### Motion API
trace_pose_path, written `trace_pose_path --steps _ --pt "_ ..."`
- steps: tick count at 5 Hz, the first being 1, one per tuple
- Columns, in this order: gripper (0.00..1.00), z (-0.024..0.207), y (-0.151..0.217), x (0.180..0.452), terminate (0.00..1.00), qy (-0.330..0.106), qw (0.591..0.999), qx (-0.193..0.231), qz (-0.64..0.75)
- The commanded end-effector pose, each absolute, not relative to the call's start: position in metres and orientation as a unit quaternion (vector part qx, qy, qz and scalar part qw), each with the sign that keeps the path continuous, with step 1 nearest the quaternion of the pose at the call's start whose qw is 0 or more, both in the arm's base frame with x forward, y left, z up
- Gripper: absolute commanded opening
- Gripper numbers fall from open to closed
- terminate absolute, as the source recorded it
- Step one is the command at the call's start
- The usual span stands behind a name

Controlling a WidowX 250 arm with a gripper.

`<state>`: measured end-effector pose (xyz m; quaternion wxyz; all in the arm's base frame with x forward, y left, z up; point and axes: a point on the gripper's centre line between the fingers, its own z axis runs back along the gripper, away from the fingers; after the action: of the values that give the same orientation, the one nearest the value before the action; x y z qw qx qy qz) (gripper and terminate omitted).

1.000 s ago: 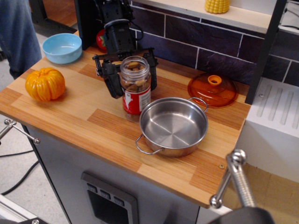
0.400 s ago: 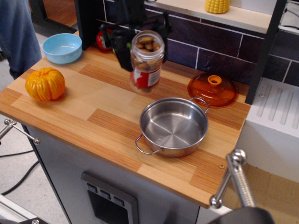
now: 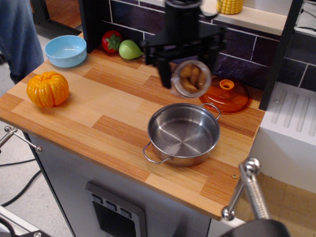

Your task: Pour almonds in pot

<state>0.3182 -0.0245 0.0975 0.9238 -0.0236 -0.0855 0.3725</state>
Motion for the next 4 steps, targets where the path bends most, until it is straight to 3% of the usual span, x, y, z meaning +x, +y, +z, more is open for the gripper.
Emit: trace_pose_path --steps 1,3,4 --pt "0.00 0.112 -0.019 0.333 0.00 -0.281 0.899 -0.002 0.336" --pt "0.00 0.108 -0.015 0.345 0.00 -0.412 0.862 0.008 0.297" --pt "0.00 0.110 -0.017 0.350 0.00 -0.447 0.848 0.004 0.285"
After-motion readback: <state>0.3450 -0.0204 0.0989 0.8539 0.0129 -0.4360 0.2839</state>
